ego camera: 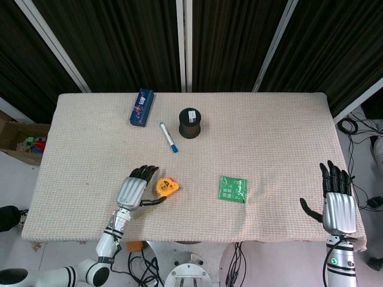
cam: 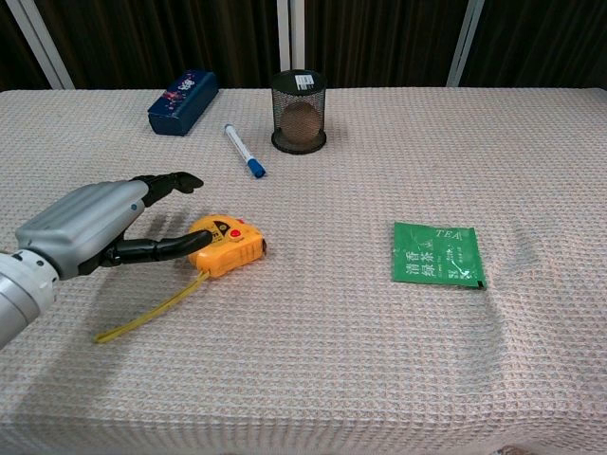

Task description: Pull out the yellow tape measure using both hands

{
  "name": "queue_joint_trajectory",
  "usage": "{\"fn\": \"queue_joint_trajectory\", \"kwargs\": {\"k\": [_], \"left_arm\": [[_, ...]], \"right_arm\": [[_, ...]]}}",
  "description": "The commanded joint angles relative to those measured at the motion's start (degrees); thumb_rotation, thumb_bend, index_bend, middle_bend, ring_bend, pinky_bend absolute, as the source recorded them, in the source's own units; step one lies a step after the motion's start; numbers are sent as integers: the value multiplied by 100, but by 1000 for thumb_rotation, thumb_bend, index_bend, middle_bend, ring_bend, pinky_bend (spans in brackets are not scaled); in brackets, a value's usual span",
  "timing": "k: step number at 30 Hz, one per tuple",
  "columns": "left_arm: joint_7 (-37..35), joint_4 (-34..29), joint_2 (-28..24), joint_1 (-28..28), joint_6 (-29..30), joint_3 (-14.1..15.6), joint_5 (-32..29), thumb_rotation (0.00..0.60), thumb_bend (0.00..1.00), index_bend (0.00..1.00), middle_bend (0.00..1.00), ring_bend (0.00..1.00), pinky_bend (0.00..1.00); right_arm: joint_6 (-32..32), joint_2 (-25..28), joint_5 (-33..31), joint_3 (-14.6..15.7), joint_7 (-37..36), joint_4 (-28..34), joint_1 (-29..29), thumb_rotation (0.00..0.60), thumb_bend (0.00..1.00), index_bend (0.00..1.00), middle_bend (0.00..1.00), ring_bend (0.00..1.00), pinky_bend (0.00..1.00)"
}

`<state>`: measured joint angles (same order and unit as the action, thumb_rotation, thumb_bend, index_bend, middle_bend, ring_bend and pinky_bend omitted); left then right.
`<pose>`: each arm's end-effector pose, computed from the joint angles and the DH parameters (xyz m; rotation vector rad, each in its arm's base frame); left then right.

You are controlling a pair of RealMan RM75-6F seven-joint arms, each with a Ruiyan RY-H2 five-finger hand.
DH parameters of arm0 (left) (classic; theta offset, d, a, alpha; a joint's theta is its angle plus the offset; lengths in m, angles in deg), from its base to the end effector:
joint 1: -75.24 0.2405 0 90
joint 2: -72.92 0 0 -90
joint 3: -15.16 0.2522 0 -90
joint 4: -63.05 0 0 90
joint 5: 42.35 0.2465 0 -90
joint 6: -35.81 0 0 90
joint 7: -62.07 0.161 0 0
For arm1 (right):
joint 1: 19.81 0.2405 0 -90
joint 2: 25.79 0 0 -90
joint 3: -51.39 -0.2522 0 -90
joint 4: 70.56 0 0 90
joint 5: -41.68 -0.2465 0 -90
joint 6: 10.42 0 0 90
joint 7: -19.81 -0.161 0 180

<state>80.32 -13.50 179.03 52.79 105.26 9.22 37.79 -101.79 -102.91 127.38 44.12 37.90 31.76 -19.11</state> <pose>-0.1713 0.2629 -0.1171 -1.6837 -1.0380 -1.0456 -0.2530 -0.1926 0.0759 1.1999 -0.9007 0.9958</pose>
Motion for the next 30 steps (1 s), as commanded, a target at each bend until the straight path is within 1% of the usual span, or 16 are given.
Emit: {"fn": "queue_joint_trajectory", "kwargs": {"k": [1, 7, 12, 16, 20, 23, 26, 30], "left_arm": [[-4, 9, -2, 0, 0, 17, -17, 26, 19, 120, 127, 102, 192], [41, 13, 10, -31, -17, 43, -44, 28, 19, 120, 128, 102, 192], [114, 24, 41, -92, -56, 74, -22, 45, 21, 113, 167, 102, 192], [257, 0, 75, -151, -142, 51, -103, 97, 21, 112, 185, 103, 192], [478, 7, 165, -221, -185, -18, -212, 187, 21, 121, 201, 108, 193], [690, 80, 270, -261, -173, -100, -322, 229, 21, 143, 224, 126, 199], [808, 174, 399, -280, -70, -180, -379, 244, 20, 191, 260, 165, 234], [759, 208, 427, -289, -40, -198, -405, 244, 19, 217, 284, 188, 263]], "right_arm": [[-11, 16, 4, 2, -3, 10, 2, 600, 176, 0, 0, 0, 0], [-23, 20, 3, 33, -25, -3, -3, 600, 176, 0, 0, 0, 0], [-102, -8, 45, 36, -124, -86, -20, 600, 176, 0, 0, 0, 0], [-141, -50, 103, 56, -206, -168, -22, 600, 176, 0, 0, 0, 0], [-145, -55, 113, 65, -197, -181, -17, 600, 176, 0, 0, 0, 0], [-142, -44, 107, 66, -181, -167, -15, 600, 176, 0, 0, 0, 0], [-146, -42, 100, 77, -168, -157, -21, 600, 176, 0, 0, 0, 0], [-145, -42, 67, 78, -169, -167, -28, 600, 176, 0, 0, 0, 0]]}}
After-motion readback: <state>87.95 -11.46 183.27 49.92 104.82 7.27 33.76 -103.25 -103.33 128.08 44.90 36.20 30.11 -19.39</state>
